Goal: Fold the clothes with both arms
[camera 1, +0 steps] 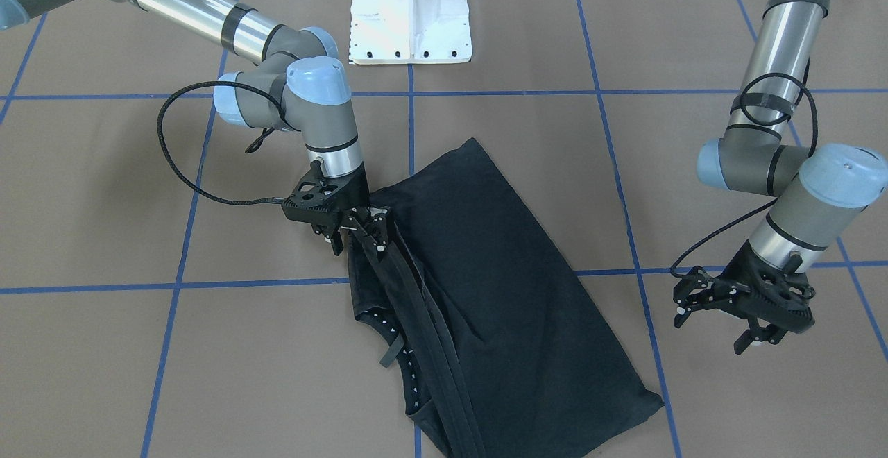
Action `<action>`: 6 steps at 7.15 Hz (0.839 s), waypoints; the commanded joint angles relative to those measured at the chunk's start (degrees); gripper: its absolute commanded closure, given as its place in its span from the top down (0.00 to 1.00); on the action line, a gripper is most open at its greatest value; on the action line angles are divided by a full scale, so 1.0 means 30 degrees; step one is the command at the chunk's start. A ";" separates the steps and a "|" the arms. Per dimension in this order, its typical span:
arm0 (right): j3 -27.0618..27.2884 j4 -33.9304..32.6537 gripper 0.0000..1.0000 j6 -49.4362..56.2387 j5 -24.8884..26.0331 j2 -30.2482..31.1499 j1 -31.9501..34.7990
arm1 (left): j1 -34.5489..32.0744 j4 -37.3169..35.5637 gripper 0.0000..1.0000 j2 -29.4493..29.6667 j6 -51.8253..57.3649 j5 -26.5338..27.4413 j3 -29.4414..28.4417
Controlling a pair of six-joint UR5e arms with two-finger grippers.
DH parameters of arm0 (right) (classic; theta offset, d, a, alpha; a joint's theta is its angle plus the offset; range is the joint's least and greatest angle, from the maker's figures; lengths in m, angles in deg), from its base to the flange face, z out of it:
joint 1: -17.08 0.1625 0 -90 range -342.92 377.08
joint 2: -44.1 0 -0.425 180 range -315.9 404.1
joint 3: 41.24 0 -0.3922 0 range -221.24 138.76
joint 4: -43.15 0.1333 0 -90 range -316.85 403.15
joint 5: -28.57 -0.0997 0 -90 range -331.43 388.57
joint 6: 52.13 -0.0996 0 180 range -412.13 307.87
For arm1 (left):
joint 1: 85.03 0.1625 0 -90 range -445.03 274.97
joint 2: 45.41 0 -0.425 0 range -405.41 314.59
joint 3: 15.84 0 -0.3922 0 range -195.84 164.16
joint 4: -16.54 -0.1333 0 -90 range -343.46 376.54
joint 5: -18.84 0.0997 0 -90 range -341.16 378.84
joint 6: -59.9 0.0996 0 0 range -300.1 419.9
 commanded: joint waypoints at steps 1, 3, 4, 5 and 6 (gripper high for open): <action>-0.0044 -0.0103 0.70 0.0240 0.0101 0.0199 -0.0233 | 0.0002 0.0000 1.00 -0.0015 -0.0007 0.0004 -0.0038; -0.0161 -0.0132 0.62 0.1028 0.0393 0.0200 -0.0263 | 0.0002 0.0000 1.00 -0.0015 -0.0007 0.0004 -0.0067; -0.0162 -0.0132 0.52 0.1062 0.0395 0.0229 -0.0292 | 0.0002 0.0000 1.00 -0.0015 -0.0007 0.0004 -0.0067; -0.0162 -0.0103 0.28 0.1120 0.0395 0.0229 -0.0293 | 0.0002 0.0000 1.00 -0.0015 -0.0007 0.0004 -0.0067; -0.0162 -0.0074 0.00 0.1324 0.0395 0.0200 -0.0293 | 0.0002 0.0000 1.00 -0.0044 -0.0007 0.0004 -0.0067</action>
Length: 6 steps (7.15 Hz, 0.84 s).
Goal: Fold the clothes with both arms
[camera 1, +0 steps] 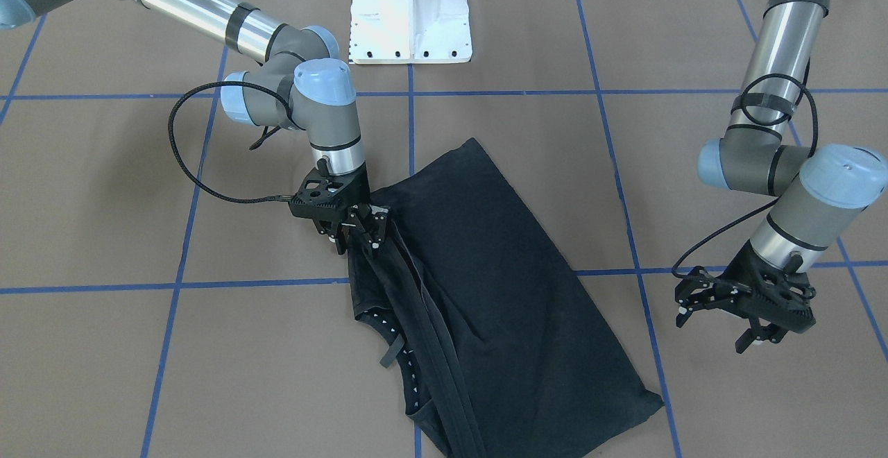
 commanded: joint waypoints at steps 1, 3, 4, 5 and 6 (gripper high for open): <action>-0.0046 0.0033 0.00 0.0232 0.0009 0.0062 -0.0008 | 0.0000 0.0000 1.00 -0.0020 0.0000 0.0000 -0.0001; 0.0217 0.0033 0.00 0.0642 -0.0049 0.0004 0.0021 | 0.0000 0.0000 1.00 0.0009 0.0000 0.0000 -0.0001; 0.0247 0.0033 0.00 0.0671 -0.0049 0.0004 0.0021 | 0.0000 0.0000 1.00 -0.0049 0.0000 0.0000 0.0028; 0.0508 0.0004 0.00 0.0672 -0.0165 -0.0025 0.0050 | 0.0000 0.0145 1.00 -0.0079 0.0000 0.0000 0.0028; 0.0772 -0.0112 0.00 0.0672 -0.0224 0.0004 0.0079 | 0.0000 0.0147 1.00 -0.0108 0.0000 0.0000 0.0028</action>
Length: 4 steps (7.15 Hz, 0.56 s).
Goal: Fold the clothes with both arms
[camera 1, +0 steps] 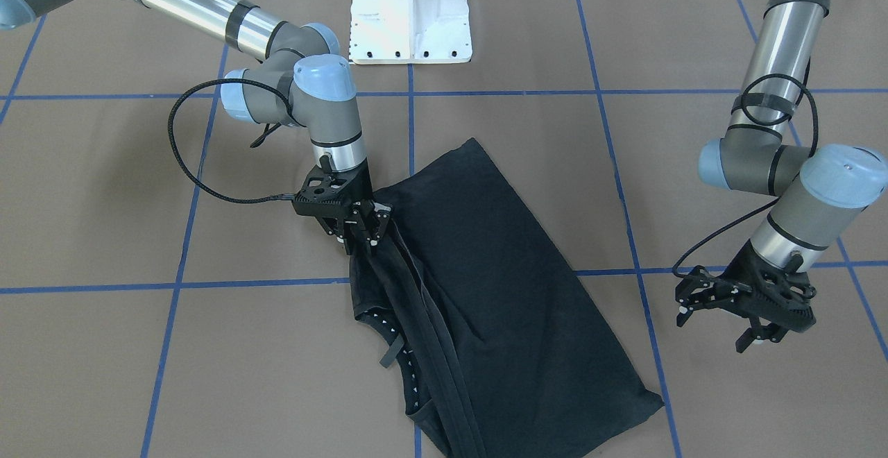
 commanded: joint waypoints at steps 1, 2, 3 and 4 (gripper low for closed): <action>0.0296 -0.0273 0.00 0.0011 -0.0056 0.0036 0.0001 | 0.0000 0.0049 1.00 -0.0038 0.0000 0.0000 0.0003; 0.0325 -0.0304 0.00 0.0011 -0.0056 0.0094 0.0029 | 0.0000 0.0049 1.00 -0.0038 0.0000 0.0000 0.0032; 0.0934 -0.0333 0.00 0.0011 -0.0085 0.0559 0.0030 | 0.0000 0.0049 1.00 -0.0009 -0.0029 0.0000 0.0033; 0.2390 -0.0914 0.00 0.0011 -0.0085 0.1405 0.0001 | 0.0000 0.0049 1.00 -0.0038 -0.0058 0.0000 0.0062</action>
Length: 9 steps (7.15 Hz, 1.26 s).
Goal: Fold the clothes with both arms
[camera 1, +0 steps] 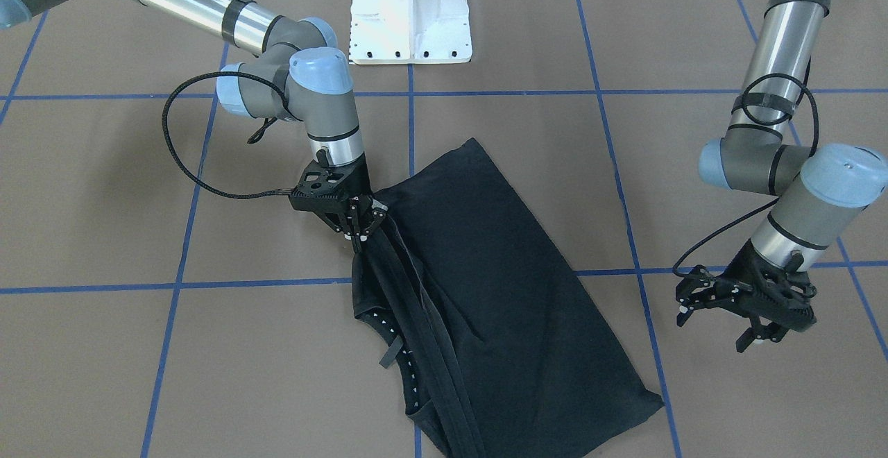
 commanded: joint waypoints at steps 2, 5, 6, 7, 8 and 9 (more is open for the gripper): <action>0.5408 -0.3198 0.00 -0.0320 0.0629 0.2129 -0.2059 | 0.0000 0.0001 1.00 -0.0010 -0.0033 0.0000 0.0055; 0.7304 -0.3446 0.00 -0.0352 0.1718 0.3745 -0.3565 | 0.0000 0.0118 1.00 0.0019 -0.0470 0.0000 0.0085; 0.7275 -0.3446 0.58 -0.0294 0.1718 0.3747 -0.3595 | 0.0000 0.0147 1.00 0.0019 -0.0472 0.0000 0.0085; 0.7303 -0.3475 1.00 -0.0061 0.1660 0.3573 -0.3421 | 0.0000 0.0350 1.00 0.0019 -0.0501 0.0000 0.0085; 0.7246 -0.4085 1.00 0.0057 0.1369 0.3049 -0.2926 | -0.0058 0.0555 1.00 0.0019 -0.0530 0.0000 0.0114; 0.7158 -0.6092 1.00 0.1016 0.0989 0.1420 -0.2515 | -0.0001 0.0557 1.00 0.0019 -0.0531 0.0000 0.0085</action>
